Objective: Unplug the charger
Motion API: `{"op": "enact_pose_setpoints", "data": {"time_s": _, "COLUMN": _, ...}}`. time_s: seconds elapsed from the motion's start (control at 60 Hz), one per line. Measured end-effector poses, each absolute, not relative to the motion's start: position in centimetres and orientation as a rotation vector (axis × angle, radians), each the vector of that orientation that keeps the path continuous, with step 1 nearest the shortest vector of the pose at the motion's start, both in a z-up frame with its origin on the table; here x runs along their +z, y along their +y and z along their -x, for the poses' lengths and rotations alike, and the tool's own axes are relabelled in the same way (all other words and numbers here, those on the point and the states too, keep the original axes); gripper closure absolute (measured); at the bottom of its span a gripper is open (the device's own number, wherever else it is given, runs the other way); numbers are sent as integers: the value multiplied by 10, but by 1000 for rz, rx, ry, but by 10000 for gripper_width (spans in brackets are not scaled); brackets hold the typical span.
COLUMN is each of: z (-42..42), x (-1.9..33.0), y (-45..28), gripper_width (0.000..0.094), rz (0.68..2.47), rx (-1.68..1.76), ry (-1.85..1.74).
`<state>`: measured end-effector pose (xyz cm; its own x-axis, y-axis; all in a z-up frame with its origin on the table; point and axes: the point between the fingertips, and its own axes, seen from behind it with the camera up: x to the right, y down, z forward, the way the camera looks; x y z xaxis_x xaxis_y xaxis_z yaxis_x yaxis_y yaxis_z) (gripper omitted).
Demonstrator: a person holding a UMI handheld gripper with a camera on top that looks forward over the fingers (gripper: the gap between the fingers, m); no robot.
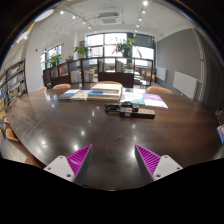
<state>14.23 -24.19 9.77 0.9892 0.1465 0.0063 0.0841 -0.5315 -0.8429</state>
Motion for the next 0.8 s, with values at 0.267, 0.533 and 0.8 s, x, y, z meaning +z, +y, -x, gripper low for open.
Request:
{"op": "enact_pose_setpoints", "data": {"time_s": 0.267, "z": -212, "x": 63, "y": -88, "gripper_width": 98, "rz": 2160, "rx": -29, "ry": -53}}
{"op": "enact_pose_setpoints", "data": {"time_s": 0.533, "z": -234, "x": 43, "y": 72, "gripper_width": 199, "rz": 2115, "rx": -36, "ry": -21}}
{"op": "enact_pose_setpoints", "data": {"time_s": 0.8, "z": -231, "x": 22, "y": 107, "gripper_width": 718, "rz": 2096, "rx": -19, "ry": -8}}
